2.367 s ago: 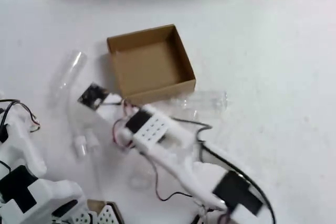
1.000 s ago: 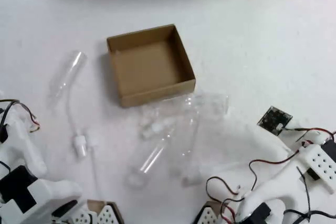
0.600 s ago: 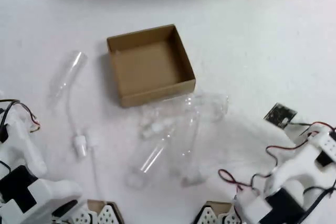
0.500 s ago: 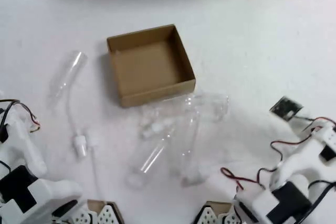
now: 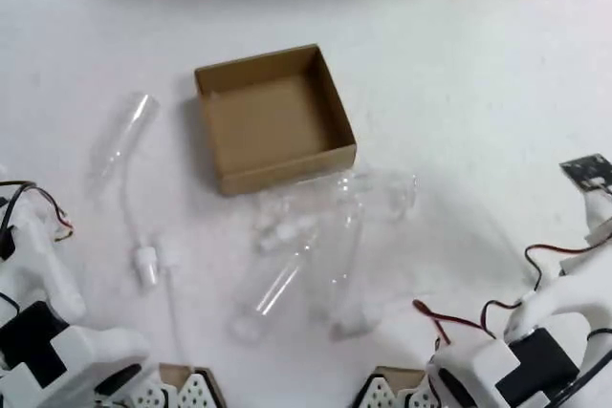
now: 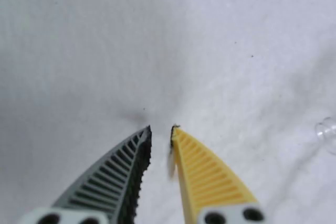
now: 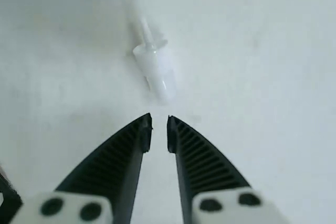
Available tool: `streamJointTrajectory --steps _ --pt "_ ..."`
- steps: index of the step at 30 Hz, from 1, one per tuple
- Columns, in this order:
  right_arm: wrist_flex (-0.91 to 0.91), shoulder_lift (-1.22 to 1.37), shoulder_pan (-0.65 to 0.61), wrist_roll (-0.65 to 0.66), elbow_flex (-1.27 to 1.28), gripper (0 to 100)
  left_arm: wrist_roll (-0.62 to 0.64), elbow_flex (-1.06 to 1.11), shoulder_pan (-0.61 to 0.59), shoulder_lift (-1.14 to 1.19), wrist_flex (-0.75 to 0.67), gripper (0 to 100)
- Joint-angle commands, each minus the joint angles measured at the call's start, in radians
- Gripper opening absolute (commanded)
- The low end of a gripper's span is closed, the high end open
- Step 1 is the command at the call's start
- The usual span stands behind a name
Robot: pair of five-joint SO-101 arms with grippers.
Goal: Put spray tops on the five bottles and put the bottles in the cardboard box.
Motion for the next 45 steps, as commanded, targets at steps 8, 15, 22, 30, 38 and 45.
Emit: streamJointTrajectory --steps 8,15,22,30,38,45 --pt "-0.071 -0.163 0.081 -0.035 0.258 1.6 0.002 -0.048 0.035 -0.002 -0.028 8" --pt "-0.343 -0.163 0.073 -0.269 0.417 1.6 0.002 -0.032 0.035 -0.002 -0.034 8" --pt "-0.476 -0.156 0.081 -0.399 0.434 1.6 0.002 -0.031 0.035 -0.002 -0.034 8" --pt "-0.578 0.082 0.065 -0.48 0.339 1.6 0.002 -0.029 0.035 -0.002 -0.034 8" --pt "-0.3 0.064 0.096 -0.48 0.118 1.6 0.002 -0.031 0.047 -0.002 -0.034 8" --pt "-0.202 -0.061 0.096 -0.48 0.094 1.6 0.002 -0.029 0.045 -0.002 -0.034 8"
